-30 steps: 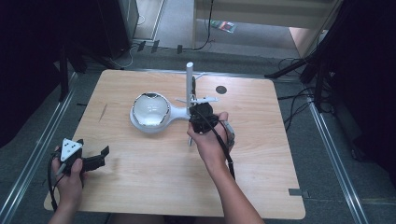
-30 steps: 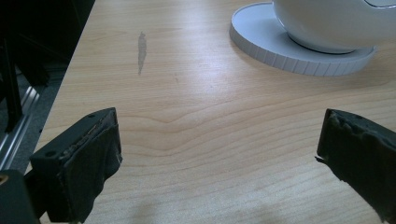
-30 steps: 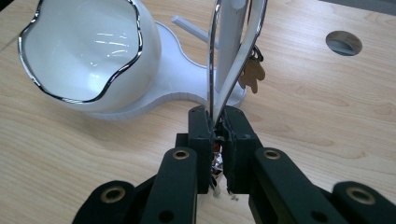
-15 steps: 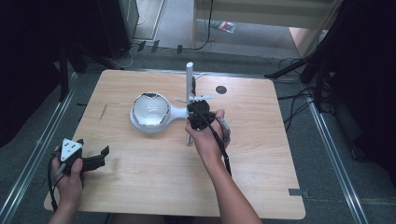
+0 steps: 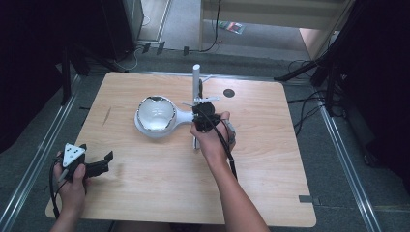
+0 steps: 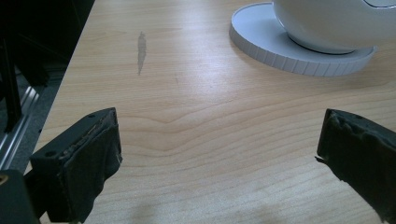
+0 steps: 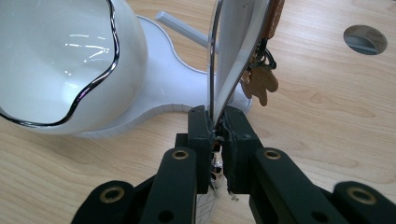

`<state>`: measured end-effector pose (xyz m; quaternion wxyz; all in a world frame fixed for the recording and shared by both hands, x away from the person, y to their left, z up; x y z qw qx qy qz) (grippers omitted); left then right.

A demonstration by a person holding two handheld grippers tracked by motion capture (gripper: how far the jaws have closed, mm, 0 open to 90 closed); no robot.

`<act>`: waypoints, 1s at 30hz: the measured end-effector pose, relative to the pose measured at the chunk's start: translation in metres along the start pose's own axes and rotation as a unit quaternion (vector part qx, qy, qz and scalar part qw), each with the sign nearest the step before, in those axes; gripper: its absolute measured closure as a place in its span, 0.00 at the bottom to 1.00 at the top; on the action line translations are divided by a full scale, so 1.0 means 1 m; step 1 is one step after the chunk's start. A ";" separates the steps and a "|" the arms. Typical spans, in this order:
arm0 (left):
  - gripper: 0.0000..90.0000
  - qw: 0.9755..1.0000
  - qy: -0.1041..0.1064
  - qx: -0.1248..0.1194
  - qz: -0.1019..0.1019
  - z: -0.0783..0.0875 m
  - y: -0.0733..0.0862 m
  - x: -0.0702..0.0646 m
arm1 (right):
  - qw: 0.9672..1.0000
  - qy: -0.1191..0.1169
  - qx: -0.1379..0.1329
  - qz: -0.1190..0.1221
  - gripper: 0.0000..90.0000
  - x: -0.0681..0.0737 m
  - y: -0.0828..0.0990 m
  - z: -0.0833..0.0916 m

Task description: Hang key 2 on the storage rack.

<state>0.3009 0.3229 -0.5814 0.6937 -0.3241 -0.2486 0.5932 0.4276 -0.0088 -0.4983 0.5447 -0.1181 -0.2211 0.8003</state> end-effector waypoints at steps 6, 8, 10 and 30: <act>0.00 1.000 0.000 -0.001 0.001 0.000 0.000 0.000 | 1.000 -0.019 -0.020 0.004 0.51 0.001 -0.002 0.005; 0.00 1.000 0.000 0.000 0.000 0.000 0.000 0.000 | 1.000 -0.012 -0.027 0.004 0.38 0.000 -0.001 0.009; 0.00 1.000 0.001 0.001 -0.001 0.000 0.000 0.000 | 0.999 -0.015 -0.028 0.006 0.24 0.000 0.000 0.012; 0.00 1.000 -0.003 0.003 -0.006 0.000 0.000 -0.001 | 0.996 -0.001 -0.085 0.009 0.00 -0.035 0.035 0.041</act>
Point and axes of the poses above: each handheld gripper's, and its own axes: z roughly backward along the jaws, y roughly out of its underside, x roughly to its left, the point moved 7 cm from there along -z, roughly forward along the jaws, and after that the axes turned 15 degrees about x, right-handed, at the moved point
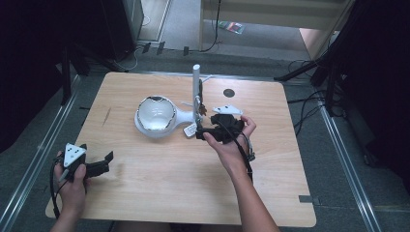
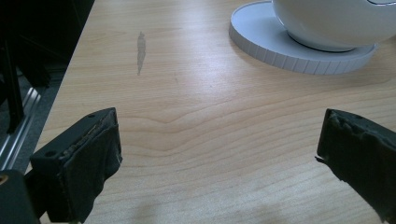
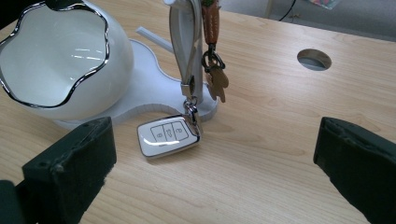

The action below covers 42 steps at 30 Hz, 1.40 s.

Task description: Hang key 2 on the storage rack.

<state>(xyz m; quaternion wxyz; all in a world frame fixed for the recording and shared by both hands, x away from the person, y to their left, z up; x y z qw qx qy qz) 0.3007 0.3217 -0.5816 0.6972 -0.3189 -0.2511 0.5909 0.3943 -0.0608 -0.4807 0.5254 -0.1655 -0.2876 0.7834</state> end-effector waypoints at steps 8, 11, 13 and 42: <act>0.00 1.000 -0.001 0.001 0.000 0.000 0.000 0.000 | 1.000 0.005 -0.015 -0.006 0.00 -0.018 0.015 0.011; 0.00 1.000 -0.002 0.000 0.000 0.000 0.000 0.000 | 1.000 0.008 -0.020 -0.009 0.00 -0.025 0.020 0.014; 0.00 1.000 -0.002 0.000 -0.002 0.000 0.000 0.000 | 1.000 0.005 -0.024 -0.013 0.00 -0.029 0.024 0.017; 0.00 1.000 -0.007 0.000 -0.007 -0.001 0.000 -0.001 | 0.995 0.043 -0.053 -0.071 0.00 -0.109 0.098 0.036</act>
Point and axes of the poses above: each handheld gripper's, and its own axes: z roughly backward along the jaws, y roughly out of its underside, x roughly to its left, the point moved 7 cm from there along -z, roughly forward along the jaws, and after that the axes turned 15 degrees about x, right-handed, at the moved point
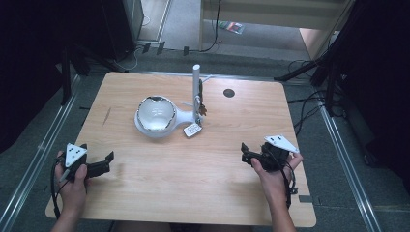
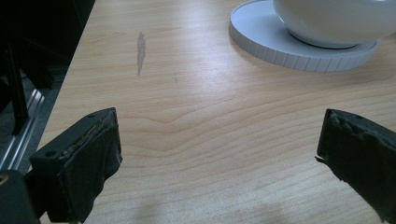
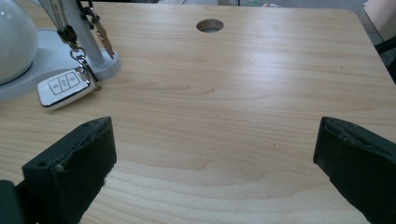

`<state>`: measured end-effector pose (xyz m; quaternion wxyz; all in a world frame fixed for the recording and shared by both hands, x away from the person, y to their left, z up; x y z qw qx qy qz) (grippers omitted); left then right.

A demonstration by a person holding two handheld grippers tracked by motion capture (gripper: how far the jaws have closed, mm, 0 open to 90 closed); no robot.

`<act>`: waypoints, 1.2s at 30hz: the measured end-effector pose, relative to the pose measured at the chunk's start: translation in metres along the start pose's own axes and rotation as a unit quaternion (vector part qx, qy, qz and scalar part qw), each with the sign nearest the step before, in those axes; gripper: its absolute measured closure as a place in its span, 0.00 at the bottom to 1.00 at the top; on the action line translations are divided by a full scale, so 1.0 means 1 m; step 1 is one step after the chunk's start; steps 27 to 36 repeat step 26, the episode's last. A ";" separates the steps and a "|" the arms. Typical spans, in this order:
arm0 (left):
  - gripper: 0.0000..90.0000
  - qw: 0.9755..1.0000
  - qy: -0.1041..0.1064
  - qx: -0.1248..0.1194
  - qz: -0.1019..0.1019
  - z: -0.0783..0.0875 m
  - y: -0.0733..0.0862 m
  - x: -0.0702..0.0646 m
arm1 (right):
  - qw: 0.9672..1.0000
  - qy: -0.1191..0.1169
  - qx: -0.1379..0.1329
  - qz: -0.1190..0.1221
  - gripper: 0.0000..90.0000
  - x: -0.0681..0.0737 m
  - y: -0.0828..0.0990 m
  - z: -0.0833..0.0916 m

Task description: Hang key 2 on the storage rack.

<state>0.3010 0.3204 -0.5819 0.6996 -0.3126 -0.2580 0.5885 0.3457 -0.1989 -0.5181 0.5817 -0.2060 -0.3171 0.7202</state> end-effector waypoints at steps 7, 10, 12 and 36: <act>0.00 1.000 0.000 -0.001 0.001 0.000 0.000 0.000 | 1.000 0.011 0.006 -0.008 0.00 -0.017 0.022 0.001; 0.00 1.000 0.000 -0.001 0.001 0.000 0.000 0.000 | 1.000 0.013 0.007 -0.008 0.00 -0.024 0.033 0.001; 0.00 1.000 0.000 -0.001 0.001 0.000 0.000 0.000 | 1.000 0.014 0.007 -0.009 0.00 -0.030 0.042 0.000; 0.00 1.000 0.001 0.001 0.002 0.000 0.000 0.000 | 0.999 0.017 0.013 -0.040 0.00 -0.044 0.070 -0.005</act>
Point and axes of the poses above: each handheld gripper's, and its own axes: z roughly backward along the jaws, y roughly out of its underside, x roughly to its left, the point moved 7 cm from there along -z, roughly forward along the jaws, and after that the axes turned 15 degrees about x, right-handed, at the moved point
